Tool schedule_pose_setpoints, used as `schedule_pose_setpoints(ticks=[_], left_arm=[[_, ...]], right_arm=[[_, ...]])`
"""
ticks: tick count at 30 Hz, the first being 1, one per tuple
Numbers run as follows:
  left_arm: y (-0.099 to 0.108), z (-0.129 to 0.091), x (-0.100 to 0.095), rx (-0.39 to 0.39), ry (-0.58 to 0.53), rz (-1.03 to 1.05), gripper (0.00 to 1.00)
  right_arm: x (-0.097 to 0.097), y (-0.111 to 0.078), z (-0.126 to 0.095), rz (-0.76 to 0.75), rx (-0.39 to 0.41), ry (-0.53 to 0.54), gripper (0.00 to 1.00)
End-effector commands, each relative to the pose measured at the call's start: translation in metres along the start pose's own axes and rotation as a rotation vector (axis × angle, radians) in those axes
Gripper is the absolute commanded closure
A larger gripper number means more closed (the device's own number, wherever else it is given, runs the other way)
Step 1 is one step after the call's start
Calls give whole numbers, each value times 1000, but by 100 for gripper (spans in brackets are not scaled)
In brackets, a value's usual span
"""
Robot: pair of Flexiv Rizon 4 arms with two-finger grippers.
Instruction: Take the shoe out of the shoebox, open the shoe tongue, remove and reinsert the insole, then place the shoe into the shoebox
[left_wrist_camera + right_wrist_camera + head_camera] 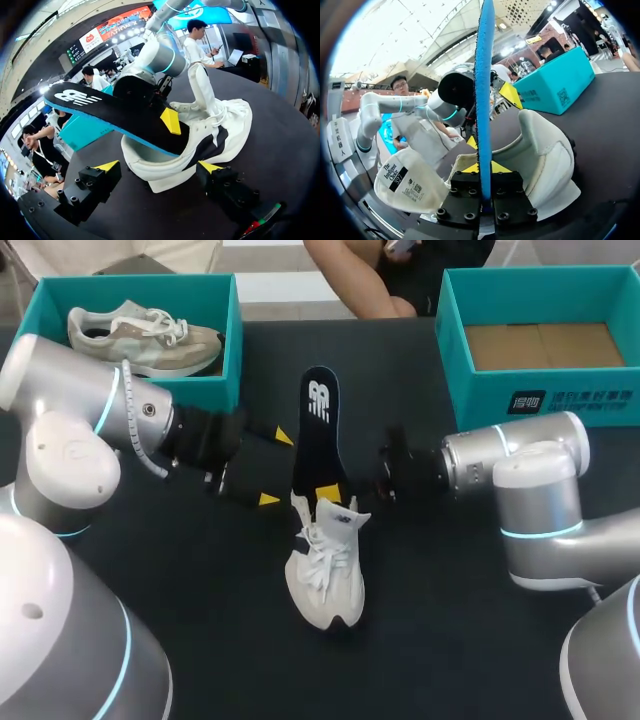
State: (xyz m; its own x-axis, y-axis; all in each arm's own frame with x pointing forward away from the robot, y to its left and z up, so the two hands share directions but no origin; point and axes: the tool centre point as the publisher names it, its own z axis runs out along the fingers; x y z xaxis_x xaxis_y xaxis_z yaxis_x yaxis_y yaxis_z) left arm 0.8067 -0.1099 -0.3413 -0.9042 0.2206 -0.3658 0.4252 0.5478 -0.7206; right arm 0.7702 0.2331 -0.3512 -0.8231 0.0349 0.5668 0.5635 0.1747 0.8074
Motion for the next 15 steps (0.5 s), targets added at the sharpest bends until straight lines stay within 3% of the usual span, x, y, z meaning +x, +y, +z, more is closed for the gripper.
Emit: schedule_pose_setpoints(ticks=[1, 15], left_arm=[[-1, 0, 0, -4, 0, 0, 0], [-1, 0, 0, -4, 0, 0, 0]], right_arm=[[2, 5, 3, -21, -1, -15, 62], [1, 41, 2, -123, -16, -37, 68]])
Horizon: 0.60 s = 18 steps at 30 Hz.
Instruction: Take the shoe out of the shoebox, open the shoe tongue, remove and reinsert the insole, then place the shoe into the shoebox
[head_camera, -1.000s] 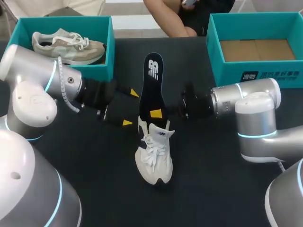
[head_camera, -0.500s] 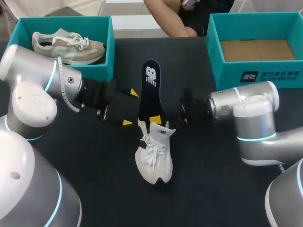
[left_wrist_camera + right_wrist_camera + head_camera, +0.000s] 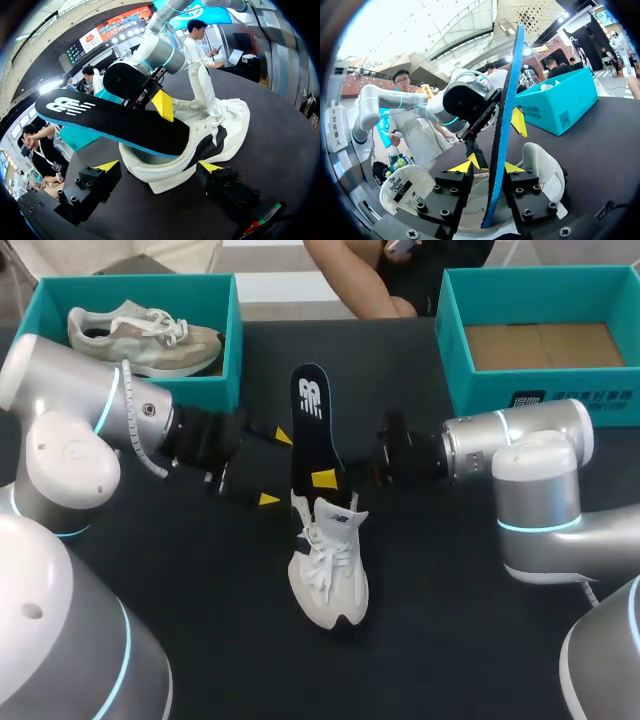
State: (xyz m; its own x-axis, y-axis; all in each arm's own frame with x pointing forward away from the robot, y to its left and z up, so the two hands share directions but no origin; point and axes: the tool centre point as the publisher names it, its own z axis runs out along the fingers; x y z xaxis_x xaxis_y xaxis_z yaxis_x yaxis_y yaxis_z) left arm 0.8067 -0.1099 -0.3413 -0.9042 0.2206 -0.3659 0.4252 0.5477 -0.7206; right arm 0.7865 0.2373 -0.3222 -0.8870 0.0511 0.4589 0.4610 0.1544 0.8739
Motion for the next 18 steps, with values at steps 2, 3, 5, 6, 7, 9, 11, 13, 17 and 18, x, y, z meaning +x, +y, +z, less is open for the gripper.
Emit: schedule_pose_setpoints(ticks=[2, 3, 5, 6, 7, 9, 11, 13, 17, 18], left_arm=[[-1, 0, 0, -4, 0, 0, 0], [-1, 0, 0, -4, 0, 0, 0], [-1, 0, 0, -4, 0, 0, 0], [-1, 0, 0, -4, 0, 0, 0], [-1, 0, 0, -4, 0, 0, 0], [-1, 0, 0, -4, 0, 0, 0], [-1, 0, 0, -4, 0, 0, 0], [-1, 0, 0, -4, 0, 0, 0], [-1, 0, 0, -4, 0, 0, 0], [-1, 0, 0, -4, 0, 0, 0]], right_arm=[[-7, 8, 6, -4, 16, 4, 71], [-8, 8, 7, -3, 26, 7, 79], [-10, 6, 7, 12, 45, 11, 100], [-10, 4, 7, 16, 59, 8, 100], [-10, 2, 7, 24, 69, 9, 100], [-8, -5, 5, 40, 95, 4, 100], [-4, -13, 3, 59, 106, 2, 100], [0, -21, 2, 81, 109, 1, 100], [8, -40, -3, 131, 140, -11, 100], [9, -43, -4, 141, 139, -14, 100]])
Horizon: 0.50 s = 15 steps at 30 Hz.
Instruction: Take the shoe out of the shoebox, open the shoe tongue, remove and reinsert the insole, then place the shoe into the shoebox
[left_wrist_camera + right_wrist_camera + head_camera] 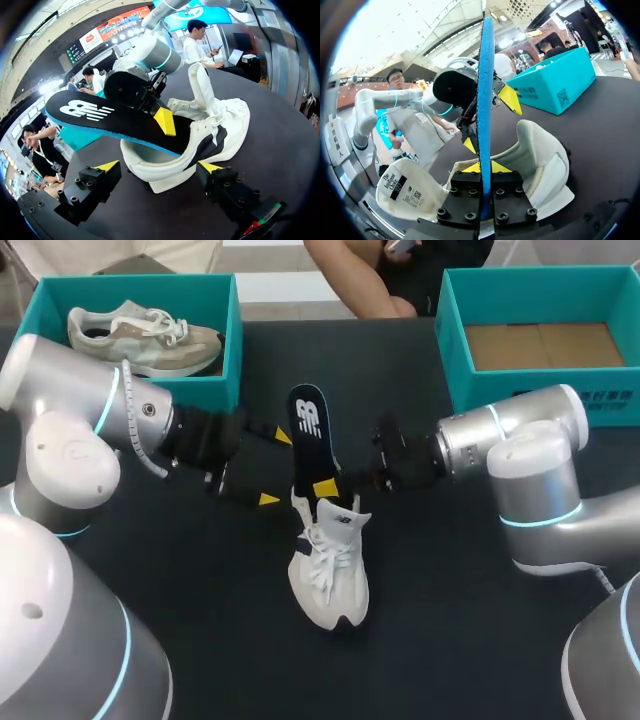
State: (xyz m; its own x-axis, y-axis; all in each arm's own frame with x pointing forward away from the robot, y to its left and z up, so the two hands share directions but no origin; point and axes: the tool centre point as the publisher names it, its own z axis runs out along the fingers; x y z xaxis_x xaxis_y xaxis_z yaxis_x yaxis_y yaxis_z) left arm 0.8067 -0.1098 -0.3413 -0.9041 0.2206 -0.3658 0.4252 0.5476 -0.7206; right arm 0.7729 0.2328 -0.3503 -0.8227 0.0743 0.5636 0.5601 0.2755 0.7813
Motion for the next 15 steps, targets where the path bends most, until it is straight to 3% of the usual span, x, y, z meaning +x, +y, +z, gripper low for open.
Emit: schedule_pose_setpoints(ticks=[1, 7, 9, 12, 15], left_arm=[[-1, 0, 0, -4, 0, 0, 0], [-1, 0, 0, -4, 0, 0, 0], [-1, 0, 0, -4, 0, 0, 0], [-1, 0, 0, -4, 0, 0, 0], [-1, 0, 0, -4, 0, 0, 0]], right_arm=[[9, -15, -3, 22, 4, -18, 100], [9, -10, 0, 10, 5, -17, 99], [9, -4, 1, -4, 9, -17, 79], [9, 4, 1, -26, 9, -20, 70], [9, 14, 0, -52, 2, -22, 70]])
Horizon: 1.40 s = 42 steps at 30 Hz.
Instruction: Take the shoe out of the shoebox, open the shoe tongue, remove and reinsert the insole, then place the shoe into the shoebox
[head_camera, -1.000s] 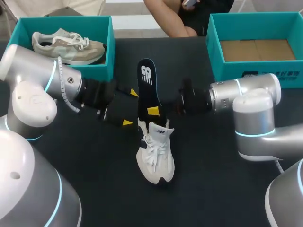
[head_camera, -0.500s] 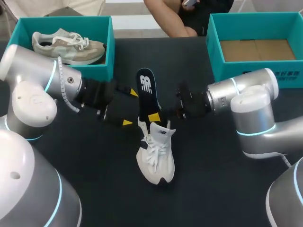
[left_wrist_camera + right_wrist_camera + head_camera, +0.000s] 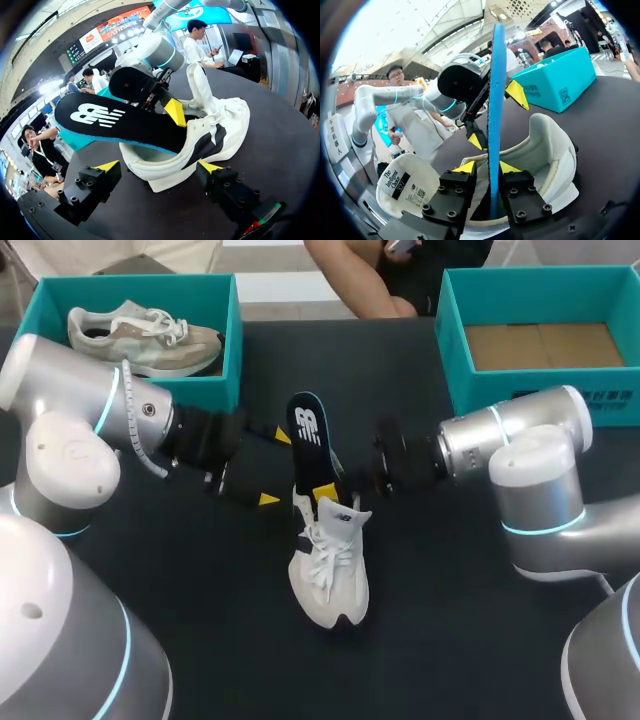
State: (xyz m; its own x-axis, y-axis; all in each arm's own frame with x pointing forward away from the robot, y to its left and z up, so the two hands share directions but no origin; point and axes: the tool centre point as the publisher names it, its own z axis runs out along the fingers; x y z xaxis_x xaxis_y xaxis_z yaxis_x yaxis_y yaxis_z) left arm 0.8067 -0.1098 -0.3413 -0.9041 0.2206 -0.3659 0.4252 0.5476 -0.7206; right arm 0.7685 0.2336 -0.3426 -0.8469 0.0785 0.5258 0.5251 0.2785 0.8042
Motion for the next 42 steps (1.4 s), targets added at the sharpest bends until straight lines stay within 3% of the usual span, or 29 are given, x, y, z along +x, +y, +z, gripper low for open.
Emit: schedule_pose_setpoints(ticks=[1, 8, 10, 24, 28, 30, 33, 36, 42], left_arm=[[-1, 0, 0, -4, 0, 0, 0], [-1, 0, 0, -4, 0, 0, 0], [-1, 0, 0, -4, 0, 0, 0], [-1, 0, 0, -4, 0, 0, 0], [-1, 0, 0, -4, 0, 0, 0], [-1, 0, 0, -4, 0, 0, 0], [-1, 0, 0, -4, 0, 0, 0], [-1, 0, 0, -4, 0, 0, 0], [-1, 0, 0, -4, 0, 0, 0]], right_arm=[[-1, 13, 1, -19, 3, -7, 71], [-16, 26, 3, -43, 1, -3, 75], [-18, 25, 3, -33, 9, 9, 100], [-2, -19, -1, 86, 58, 5, 100], [0, -16, 0, 82, 53, 2, 100], [-1, -13, 1, 72, 53, 0, 88], [0, -5, 1, 48, 49, -2, 79], [1, 4, 1, 23, 41, -4, 75], [-3, 18, 2, -8, 41, -3, 77]])
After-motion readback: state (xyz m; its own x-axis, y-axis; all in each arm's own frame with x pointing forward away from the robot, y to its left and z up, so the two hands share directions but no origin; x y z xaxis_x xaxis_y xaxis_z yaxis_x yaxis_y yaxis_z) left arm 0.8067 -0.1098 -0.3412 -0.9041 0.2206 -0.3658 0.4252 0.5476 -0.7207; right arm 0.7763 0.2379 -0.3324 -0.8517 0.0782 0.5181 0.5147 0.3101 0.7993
